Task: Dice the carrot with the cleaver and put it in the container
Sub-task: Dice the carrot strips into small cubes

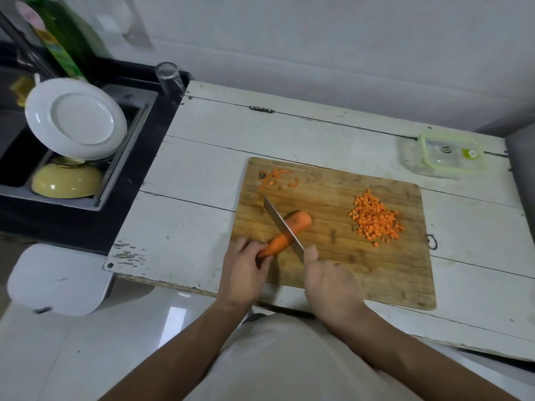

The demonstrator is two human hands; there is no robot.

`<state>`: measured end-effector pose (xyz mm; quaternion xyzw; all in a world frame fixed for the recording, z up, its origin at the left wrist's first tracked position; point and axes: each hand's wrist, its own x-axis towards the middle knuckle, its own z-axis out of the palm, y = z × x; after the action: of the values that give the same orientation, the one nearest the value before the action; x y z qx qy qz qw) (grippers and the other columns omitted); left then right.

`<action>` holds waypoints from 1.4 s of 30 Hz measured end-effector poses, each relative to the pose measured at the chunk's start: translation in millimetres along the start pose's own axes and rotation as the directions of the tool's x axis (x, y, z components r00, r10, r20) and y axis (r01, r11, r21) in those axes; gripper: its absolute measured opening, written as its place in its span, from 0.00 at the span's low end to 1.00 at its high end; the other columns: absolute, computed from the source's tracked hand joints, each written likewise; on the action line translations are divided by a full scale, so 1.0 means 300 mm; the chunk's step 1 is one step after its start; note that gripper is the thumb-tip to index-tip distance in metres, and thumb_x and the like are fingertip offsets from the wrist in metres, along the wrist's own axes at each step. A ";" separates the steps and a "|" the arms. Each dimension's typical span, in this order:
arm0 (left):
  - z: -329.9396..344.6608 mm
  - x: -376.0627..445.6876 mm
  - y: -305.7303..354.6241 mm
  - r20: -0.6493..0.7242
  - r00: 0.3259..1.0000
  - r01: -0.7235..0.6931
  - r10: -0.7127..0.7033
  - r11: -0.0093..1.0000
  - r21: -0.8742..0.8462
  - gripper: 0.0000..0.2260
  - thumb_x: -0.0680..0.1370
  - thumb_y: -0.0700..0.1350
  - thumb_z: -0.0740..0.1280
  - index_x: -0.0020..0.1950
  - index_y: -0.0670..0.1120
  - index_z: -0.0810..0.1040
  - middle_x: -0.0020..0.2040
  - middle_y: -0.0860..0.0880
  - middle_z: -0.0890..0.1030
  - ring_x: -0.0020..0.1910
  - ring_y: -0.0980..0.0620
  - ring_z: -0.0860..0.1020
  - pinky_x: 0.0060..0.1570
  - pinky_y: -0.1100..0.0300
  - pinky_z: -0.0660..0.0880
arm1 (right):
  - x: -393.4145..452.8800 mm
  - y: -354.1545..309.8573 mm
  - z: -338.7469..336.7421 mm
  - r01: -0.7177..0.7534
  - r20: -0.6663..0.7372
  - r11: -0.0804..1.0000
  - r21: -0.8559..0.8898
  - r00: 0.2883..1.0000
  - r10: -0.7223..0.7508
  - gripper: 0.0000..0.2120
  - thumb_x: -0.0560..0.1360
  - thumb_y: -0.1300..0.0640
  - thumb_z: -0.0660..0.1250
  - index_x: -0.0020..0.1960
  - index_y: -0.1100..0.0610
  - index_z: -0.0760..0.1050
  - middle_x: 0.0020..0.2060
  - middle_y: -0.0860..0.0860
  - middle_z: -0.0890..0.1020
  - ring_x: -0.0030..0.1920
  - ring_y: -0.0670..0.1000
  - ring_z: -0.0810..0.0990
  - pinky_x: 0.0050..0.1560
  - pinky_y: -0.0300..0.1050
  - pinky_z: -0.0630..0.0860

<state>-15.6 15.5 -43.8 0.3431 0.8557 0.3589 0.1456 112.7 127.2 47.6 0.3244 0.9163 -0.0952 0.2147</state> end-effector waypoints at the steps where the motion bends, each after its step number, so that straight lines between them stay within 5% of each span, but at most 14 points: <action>1: 0.001 -0.001 0.008 -0.006 1.000 -0.017 0.017 0.999 0.040 0.08 0.73 0.43 0.77 0.50 0.47 0.82 0.45 0.52 0.74 0.44 0.48 0.76 0.46 0.52 0.76 | 0.011 -0.004 0.005 0.001 -0.013 1.000 0.015 1.000 -0.001 0.15 0.79 0.67 0.53 0.64 0.56 0.60 0.45 0.54 0.83 0.46 0.60 0.83 0.35 0.49 0.67; 7: -0.045 0.020 -0.004 -0.065 0.996 0.069 -0.058 0.982 0.177 0.07 0.75 0.46 0.74 0.48 0.47 0.79 0.45 0.49 0.76 0.45 0.45 0.75 0.46 0.50 0.74 | -0.008 0.108 0.022 0.017 -0.080 0.955 0.298 0.997 0.007 0.05 0.83 0.56 0.56 0.58 0.54 0.64 0.38 0.54 0.79 0.36 0.57 0.78 0.30 0.50 0.68; 11: -0.068 0.071 0.002 0.027 0.997 0.058 -0.067 0.962 0.265 0.13 0.75 0.49 0.75 0.56 0.48 0.79 0.51 0.49 0.77 0.52 0.45 0.73 0.54 0.48 0.74 | -0.046 0.218 0.028 -0.037 -0.137 0.784 0.619 0.978 0.155 0.05 0.82 0.50 0.59 0.54 0.51 0.69 0.38 0.52 0.80 0.36 0.57 0.80 0.36 0.57 0.77; 16: -0.066 0.088 0.086 0.094 0.991 0.059 -0.096 0.939 0.339 0.12 0.78 0.49 0.72 0.59 0.48 0.79 0.53 0.48 0.80 0.53 0.44 0.78 0.53 0.50 0.76 | -0.020 0.337 0.010 -0.076 -0.173 0.687 0.723 0.943 0.286 0.06 0.81 0.52 0.61 0.46 0.47 0.66 0.35 0.51 0.79 0.31 0.56 0.81 0.34 0.58 0.80; 19: -0.059 0.073 0.148 0.243 0.932 0.248 -0.270 0.962 0.118 0.05 0.80 0.50 0.70 0.50 0.51 0.82 0.43 0.52 0.84 0.44 0.49 0.83 0.46 0.50 0.81 | -0.016 0.393 0.000 -0.079 -0.177 0.661 0.746 0.934 0.311 0.05 0.82 0.54 0.61 0.47 0.48 0.68 0.38 0.50 0.80 0.34 0.55 0.82 0.37 0.57 0.80; 22: 0.009 0.046 0.258 0.447 0.821 0.487 -0.355 0.844 -0.225 0.05 0.81 0.44 0.69 0.47 0.49 0.84 0.43 0.50 0.85 0.44 0.50 0.84 0.49 0.47 0.84 | -0.027 0.436 0.000 -0.107 -0.161 0.632 0.768 0.922 0.352 0.01 0.81 0.54 0.61 0.51 0.49 0.70 0.40 0.51 0.82 0.36 0.56 0.82 0.40 0.55 0.80; 24: 0.088 0.059 0.326 0.425 0.855 0.400 -0.298 0.900 -0.173 0.05 0.82 0.44 0.68 0.49 0.48 0.83 0.45 0.51 0.84 0.45 0.51 0.83 0.49 0.50 0.82 | -0.036 0.464 0.003 -0.144 -0.136 0.626 0.766 0.916 0.377 0.03 0.81 0.53 0.61 0.54 0.51 0.71 0.38 0.53 0.82 0.37 0.57 0.82 0.41 0.55 0.80; 26: 0.160 0.077 0.379 0.323 0.925 0.188 -0.201 0.980 0.070 0.06 0.82 0.48 0.67 0.49 0.50 0.83 0.45 0.51 0.84 0.46 0.49 0.82 0.43 0.55 0.76 | -0.049 0.495 0.008 -0.149 -0.130 0.620 0.770 0.916 0.381 0.06 0.81 0.53 0.61 0.56 0.51 0.71 0.38 0.53 0.81 0.37 0.58 0.82 0.41 0.56 0.80; 29: 0.185 0.086 0.409 0.243 0.970 -0.136 0.012 0.855 0.501 0.10 0.82 0.53 0.64 0.50 0.50 0.80 0.46 0.49 0.84 0.50 0.47 0.81 0.42 0.54 0.72 | -0.076 0.537 0.013 -0.146 -0.131 0.637 0.757 0.921 0.367 0.04 0.81 0.54 0.61 0.56 0.50 0.71 0.39 0.49 0.80 0.38 0.56 0.82 0.41 0.52 0.79; 33: 0.135 0.175 0.357 0.188 0.942 -0.334 0.277 0.826 0.455 0.12 0.81 0.48 0.64 0.63 0.51 0.79 0.56 0.47 0.77 0.57 0.43 0.75 0.52 0.48 0.76 | -0.101 0.566 0.027 -0.140 -0.135 0.632 0.763 0.920 0.368 0.04 0.81 0.56 0.61 0.54 0.51 0.72 0.39 0.47 0.78 0.38 0.53 0.81 0.37 0.44 0.73; 35: 0.121 0.252 0.312 0.355 0.903 -0.398 0.241 0.780 0.484 0.20 0.81 0.47 0.65 0.73 0.55 0.73 0.66 0.47 0.71 0.64 0.44 0.70 0.60 0.46 0.75 | -0.106 0.565 0.036 -0.153 -0.107 0.625 0.765 0.927 0.359 0.04 0.80 0.56 0.60 0.52 0.49 0.72 0.38 0.48 0.80 0.35 0.52 0.81 0.37 0.47 0.77; 37: 0.111 0.281 0.275 0.469 0.866 -0.426 0.175 0.750 0.507 0.18 0.82 0.45 0.65 0.73 0.53 0.74 0.70 0.48 0.70 0.66 0.45 0.68 0.64 0.48 0.72 | -0.112 0.564 0.051 -0.163 -0.088 0.643 0.749 0.936 0.340 0.03 0.80 0.54 0.60 0.51 0.49 0.72 0.37 0.49 0.80 0.34 0.53 0.81 0.38 0.52 0.79; 42: 0.011 0.265 0.150 0.166 0.985 -0.064 -0.039 0.817 0.573 0.11 0.82 0.47 0.66 0.63 0.47 0.77 0.64 0.44 0.74 0.62 0.40 0.71 0.61 0.47 0.74 | -0.114 0.540 0.059 -0.173 -0.080 0.674 0.718 0.942 0.327 0.08 0.81 0.53 0.61 0.43 0.49 0.67 0.35 0.49 0.77 0.34 0.53 0.80 0.39 0.56 0.80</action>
<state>-49.8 95.0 -14.1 0.4061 0.9062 0.0539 0.1050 245.5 227.7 41.7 0.5119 0.7744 -0.3719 -0.0078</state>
